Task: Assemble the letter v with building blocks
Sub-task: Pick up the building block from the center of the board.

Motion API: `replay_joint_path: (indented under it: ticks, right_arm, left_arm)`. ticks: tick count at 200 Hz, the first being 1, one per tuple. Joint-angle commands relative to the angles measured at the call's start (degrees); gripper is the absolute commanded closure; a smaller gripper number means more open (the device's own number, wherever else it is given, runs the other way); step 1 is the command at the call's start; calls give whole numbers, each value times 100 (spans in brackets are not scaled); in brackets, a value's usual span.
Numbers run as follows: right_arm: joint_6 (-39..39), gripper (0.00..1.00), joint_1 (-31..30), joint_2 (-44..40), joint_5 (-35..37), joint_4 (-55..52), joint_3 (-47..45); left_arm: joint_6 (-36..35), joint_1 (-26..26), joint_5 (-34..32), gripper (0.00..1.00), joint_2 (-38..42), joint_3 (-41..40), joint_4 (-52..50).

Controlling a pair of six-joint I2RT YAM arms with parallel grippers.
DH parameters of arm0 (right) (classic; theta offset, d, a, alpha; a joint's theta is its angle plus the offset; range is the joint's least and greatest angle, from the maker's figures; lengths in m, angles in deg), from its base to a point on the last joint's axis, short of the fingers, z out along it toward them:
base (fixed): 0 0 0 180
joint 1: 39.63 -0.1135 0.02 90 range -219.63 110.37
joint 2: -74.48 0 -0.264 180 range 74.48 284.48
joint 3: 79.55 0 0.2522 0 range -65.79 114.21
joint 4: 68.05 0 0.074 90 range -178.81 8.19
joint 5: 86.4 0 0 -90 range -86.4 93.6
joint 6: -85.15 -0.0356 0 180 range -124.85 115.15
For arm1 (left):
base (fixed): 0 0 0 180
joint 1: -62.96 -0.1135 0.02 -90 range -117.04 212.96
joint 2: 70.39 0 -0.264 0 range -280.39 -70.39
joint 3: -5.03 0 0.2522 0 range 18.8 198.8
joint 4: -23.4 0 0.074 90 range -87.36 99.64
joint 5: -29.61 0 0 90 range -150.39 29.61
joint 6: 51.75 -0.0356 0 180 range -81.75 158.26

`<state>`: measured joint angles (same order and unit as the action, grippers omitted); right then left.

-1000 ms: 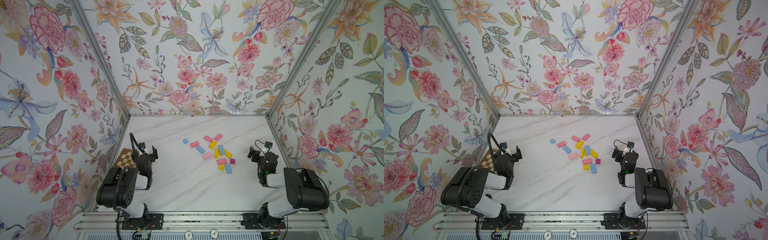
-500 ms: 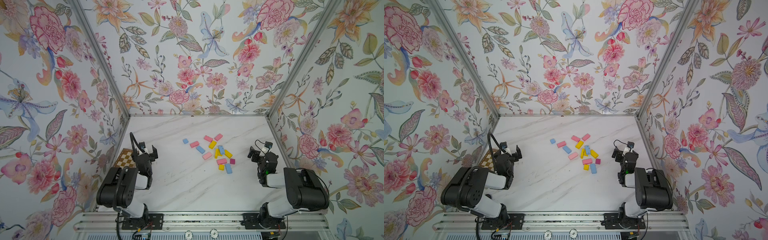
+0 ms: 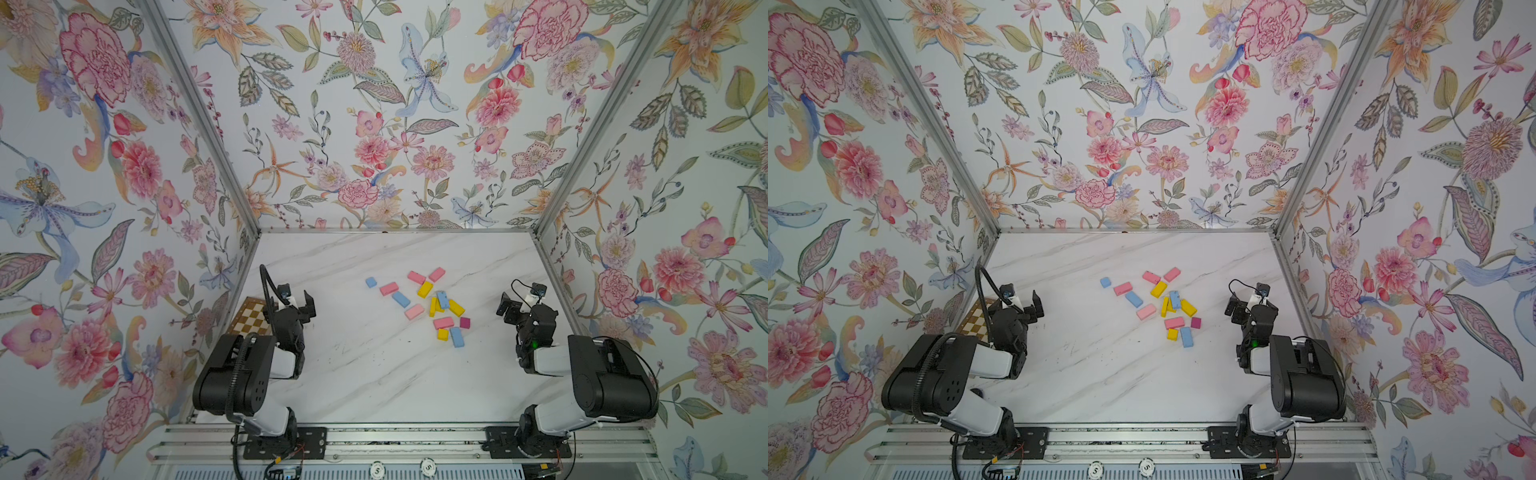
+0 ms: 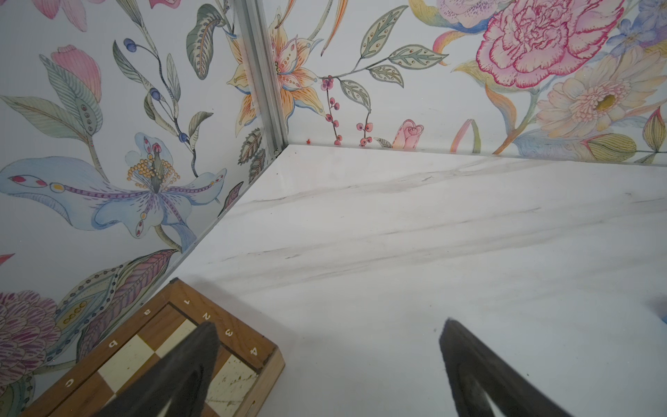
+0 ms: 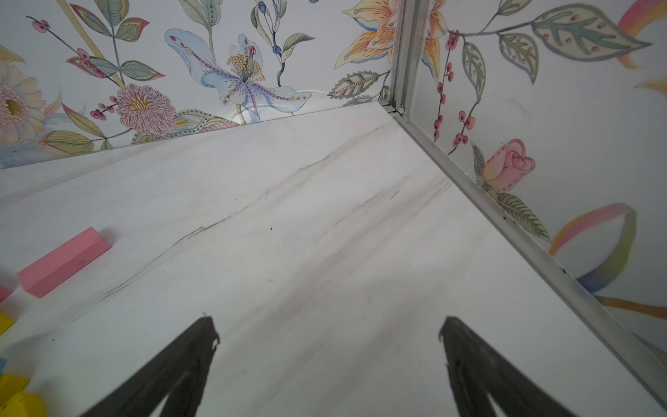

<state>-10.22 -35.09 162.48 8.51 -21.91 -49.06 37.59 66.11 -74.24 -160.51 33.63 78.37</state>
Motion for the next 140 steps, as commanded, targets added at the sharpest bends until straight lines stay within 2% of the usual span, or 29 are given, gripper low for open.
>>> replay_joint_path:
  ticks: [1, 63, 86, 90, 98, 109, 120, 131, 140]
  right_arm:
    - [-17, 1, 21, 62, -46, 157, 97]
    - [-16, 1, 29, 59, -56, 134, 118]
    - [-211, 1, -13, -119, 642, -141, 181]
    - [-274, 1, -14, -174, 809, -229, 194]
    - [-304, 1, -33, -293, 884, -416, 225]
    - [-331, 1, -186, -439, 1656, -704, 336]
    - [-463, 1, -174, -826, 1909, -1333, 505]
    - [-600, 1, -154, -1251, 2060, -1738, 596]
    - [-1123, 1, -116, -1537, 2279, -1881, 606]
  left_arm:
    - [-92, -55, 18, 1, -64, 97, 150]
    - [-66, -61, 40, 1, -51, 107, 120]
    - [-55, -61, -78, 1, 3, 58, 157]
    - [-32, -61, -145, 1, 240, 48, 92]
    - [25, -61, -303, 1, 629, 27, -248]
    - [152, -61, -691, 1, 1176, 61, -777]
    - [258, -28, -1082, 1, 1721, 209, -1503]
    - [425, 9, -1373, 1, 2251, 565, -2742]
    - [625, 18, -1454, 1, 2614, 839, -3590]
